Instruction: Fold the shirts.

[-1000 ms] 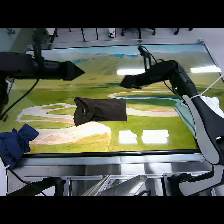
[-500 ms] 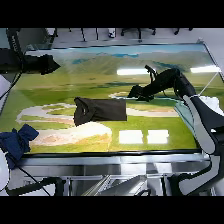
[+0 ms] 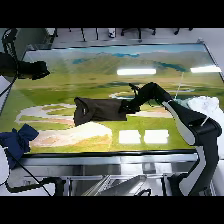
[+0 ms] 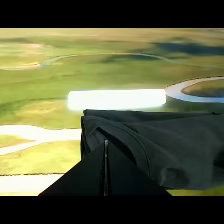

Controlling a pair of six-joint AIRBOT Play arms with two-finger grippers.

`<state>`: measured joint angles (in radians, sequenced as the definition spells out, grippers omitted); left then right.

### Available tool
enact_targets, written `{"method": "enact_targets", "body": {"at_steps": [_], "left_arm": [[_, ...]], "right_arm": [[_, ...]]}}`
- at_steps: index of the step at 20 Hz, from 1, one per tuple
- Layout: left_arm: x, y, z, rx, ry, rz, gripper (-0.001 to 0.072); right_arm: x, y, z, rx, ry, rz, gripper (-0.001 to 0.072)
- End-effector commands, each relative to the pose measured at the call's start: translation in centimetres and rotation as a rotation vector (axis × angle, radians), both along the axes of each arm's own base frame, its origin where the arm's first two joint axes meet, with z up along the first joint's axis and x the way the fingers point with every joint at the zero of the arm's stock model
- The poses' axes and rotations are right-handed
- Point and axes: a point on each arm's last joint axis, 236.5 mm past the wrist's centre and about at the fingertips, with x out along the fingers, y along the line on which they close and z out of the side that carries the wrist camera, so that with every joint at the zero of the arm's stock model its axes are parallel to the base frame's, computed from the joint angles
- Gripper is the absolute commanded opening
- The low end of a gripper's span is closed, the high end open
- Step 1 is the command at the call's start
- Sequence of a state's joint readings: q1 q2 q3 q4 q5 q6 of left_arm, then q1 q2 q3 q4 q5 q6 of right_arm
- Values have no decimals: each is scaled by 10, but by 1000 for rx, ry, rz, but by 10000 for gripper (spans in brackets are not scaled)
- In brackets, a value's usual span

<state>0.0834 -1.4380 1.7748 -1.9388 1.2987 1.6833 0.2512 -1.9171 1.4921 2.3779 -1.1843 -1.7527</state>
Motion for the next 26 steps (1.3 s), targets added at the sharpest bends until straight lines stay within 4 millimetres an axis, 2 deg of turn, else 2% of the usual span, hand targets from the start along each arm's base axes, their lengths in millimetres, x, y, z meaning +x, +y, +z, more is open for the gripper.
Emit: {"method": "enact_targets", "body": {"at_steps": [1, 2, 4, 6, 7, 8, 9, 11, 13, 17, 26], "left_arm": [[-3, 1, -1, 1, 12, -4, 14], [-3, 1, -2, 1, 13, -4, 14], [-6, 0, -4, 2, 28, -9, 14], [-9, 0, -6, 3, 44, -15, 14], [-10, 0, -6, 3, 49, -17, 14], [-11, 0, -7, 4, 54, -18, 14], [-12, 0, -8, 5, 58, -19, 14], [-12, 0, -8, 5, 59, -20, 14], [-12, -1, -8, 5, 58, -20, 14], [-11, 0, -7, 5, 52, -18, 14], [-12, -1, -8, 5, 58, -20, 14]], "right_arm": [[19, 11, -2, 33, -59, -55, 266], [26, 10, -3, 28, -80, -74, 235], [32, 8, -4, 24, -93, -92, 247], [28, 7, -4, 25, -84, -77, 257], [24, 4, -2, 29, -74, -62, 407], [21, -3, 2, 37, -55, -49, 524], [21, -14, 8, 43, -43, -44, 523], [33, -39, 15, 49, -46, -95, 528], [42, -47, 13, 55, -36, -146, 528], [33, -28, -5, 64, -9, -117, 528], [35, 14, -10, 104, -39, -131, 523]]}}
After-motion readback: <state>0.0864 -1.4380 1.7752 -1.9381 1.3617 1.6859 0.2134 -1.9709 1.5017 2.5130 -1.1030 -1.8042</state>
